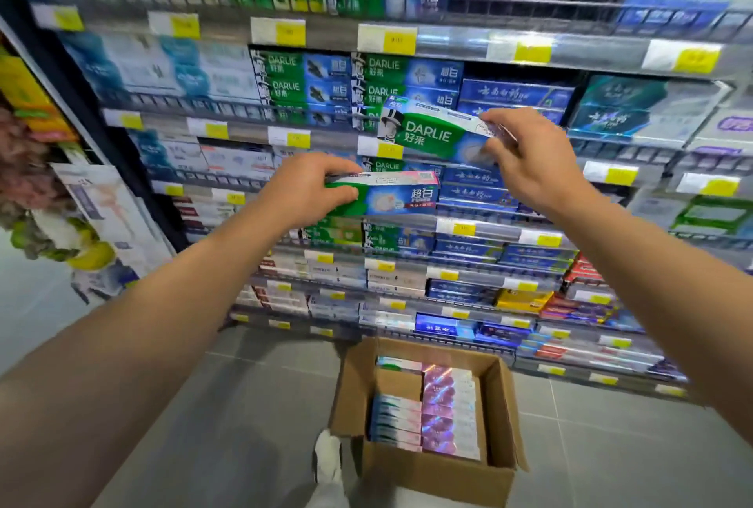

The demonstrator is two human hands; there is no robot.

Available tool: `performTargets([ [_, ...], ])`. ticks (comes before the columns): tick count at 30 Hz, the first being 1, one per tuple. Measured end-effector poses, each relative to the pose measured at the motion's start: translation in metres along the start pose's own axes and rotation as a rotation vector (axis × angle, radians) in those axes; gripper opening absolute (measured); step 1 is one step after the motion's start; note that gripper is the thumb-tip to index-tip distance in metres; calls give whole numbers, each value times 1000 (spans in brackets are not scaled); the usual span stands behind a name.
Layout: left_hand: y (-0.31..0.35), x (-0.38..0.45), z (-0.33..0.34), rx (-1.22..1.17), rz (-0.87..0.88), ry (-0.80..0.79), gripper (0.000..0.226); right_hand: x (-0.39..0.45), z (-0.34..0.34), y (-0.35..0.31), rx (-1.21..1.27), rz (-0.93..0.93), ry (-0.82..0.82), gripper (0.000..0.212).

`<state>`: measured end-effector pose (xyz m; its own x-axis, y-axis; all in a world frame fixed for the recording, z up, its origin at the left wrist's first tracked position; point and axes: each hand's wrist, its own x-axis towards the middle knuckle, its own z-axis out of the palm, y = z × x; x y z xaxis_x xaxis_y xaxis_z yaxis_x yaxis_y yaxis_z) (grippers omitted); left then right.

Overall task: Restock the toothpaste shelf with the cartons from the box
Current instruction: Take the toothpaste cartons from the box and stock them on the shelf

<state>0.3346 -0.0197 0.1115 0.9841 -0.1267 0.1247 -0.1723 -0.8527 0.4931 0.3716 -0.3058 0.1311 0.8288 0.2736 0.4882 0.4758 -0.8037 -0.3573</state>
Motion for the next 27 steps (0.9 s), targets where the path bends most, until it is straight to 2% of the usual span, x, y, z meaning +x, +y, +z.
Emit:
performTargets([
  [5,-14,53,-42,24,35,45,41,67,-12,-15,-24,-40,114,32],
  [12,-42,132,-87,16,152,66,39,147,-5,-29,-162,-72,176,25],
  [18,-58,185,-119,-20,241,87,38,203,12,-38,-159,-69,260,29],
  [21,-60,202,-131,-2,276,90,38,223,17,-39,-184,-106,281,23],
  [27,-69,225,-146,-36,305,46,36,266,11,-28,-172,-88,277,34],
])
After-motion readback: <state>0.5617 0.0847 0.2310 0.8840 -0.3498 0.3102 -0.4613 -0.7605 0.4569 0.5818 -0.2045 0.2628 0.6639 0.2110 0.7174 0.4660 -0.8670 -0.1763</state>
